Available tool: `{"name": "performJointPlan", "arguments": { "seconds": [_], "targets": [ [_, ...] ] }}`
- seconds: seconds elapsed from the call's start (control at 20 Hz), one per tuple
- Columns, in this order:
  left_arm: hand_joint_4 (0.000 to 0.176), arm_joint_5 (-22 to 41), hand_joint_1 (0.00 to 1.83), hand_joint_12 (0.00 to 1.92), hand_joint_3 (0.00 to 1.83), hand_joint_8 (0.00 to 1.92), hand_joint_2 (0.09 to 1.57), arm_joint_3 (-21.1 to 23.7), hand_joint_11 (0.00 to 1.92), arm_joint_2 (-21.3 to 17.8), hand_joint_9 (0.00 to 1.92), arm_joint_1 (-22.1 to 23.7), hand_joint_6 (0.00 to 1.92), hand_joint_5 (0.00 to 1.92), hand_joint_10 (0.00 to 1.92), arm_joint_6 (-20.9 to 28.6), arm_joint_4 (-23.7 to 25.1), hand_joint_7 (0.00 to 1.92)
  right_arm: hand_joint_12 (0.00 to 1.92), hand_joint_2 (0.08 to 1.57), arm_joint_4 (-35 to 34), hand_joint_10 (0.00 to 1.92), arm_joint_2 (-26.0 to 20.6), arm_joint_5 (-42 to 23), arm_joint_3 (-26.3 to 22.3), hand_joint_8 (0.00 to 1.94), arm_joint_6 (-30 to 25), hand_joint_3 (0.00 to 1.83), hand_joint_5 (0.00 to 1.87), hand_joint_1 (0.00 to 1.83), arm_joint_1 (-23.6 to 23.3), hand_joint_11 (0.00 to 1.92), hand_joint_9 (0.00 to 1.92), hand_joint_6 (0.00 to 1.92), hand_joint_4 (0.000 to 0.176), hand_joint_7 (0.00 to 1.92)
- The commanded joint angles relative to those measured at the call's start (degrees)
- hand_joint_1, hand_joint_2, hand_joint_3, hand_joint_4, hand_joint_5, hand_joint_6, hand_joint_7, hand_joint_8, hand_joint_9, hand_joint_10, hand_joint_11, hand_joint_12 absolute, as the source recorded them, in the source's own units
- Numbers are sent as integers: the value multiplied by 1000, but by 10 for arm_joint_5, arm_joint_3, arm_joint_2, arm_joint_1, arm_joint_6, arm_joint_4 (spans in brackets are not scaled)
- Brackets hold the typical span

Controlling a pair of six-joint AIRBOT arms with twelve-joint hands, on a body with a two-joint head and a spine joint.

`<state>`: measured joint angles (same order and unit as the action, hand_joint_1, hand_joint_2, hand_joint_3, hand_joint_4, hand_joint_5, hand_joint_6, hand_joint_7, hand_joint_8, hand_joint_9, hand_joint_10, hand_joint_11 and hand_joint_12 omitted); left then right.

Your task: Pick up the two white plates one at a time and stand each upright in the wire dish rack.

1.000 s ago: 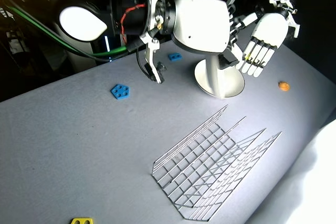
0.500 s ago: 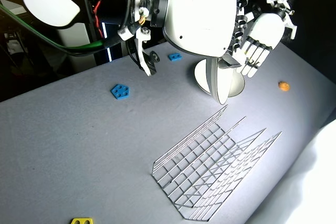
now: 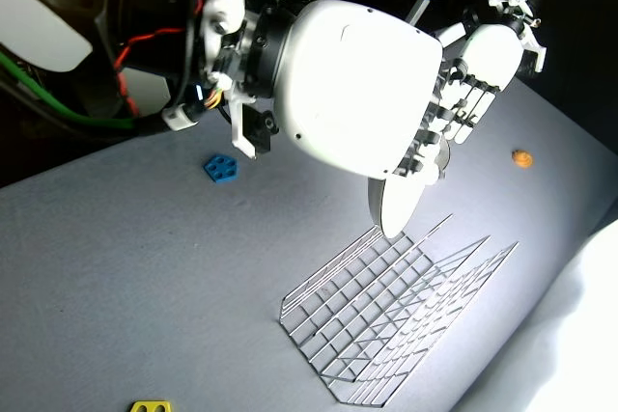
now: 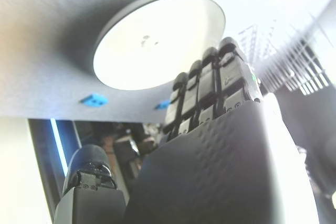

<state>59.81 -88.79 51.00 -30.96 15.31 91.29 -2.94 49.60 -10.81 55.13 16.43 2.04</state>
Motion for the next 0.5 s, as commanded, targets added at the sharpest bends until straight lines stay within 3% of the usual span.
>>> {"name": "performJointPlan", "arguments": {
  "seconds": [0.0, 0.45],
  "targets": [
    [0, 0, 0, 0, 1, 1, 1067, -1, 0, 2, 0, -2, 2, 10, 0, 0, -32, 3, 1139, 1071, -2, 1030, -5, -96, 3, 738, -14, 0, 1010, 1385, -15, 743, 975, 954, 0, 1110],
    [0, -32, 0, 0, 2, 10, 1072, -8, 0, 18, 0, -21, 11, 35, 0, 0, -19, 25, 1168, 1082, 21, 1061, -16, -126, 13, 795, -19, 0, 1002, 1381, -6, 715, 953, 982, 0, 1068]
  ]
}}
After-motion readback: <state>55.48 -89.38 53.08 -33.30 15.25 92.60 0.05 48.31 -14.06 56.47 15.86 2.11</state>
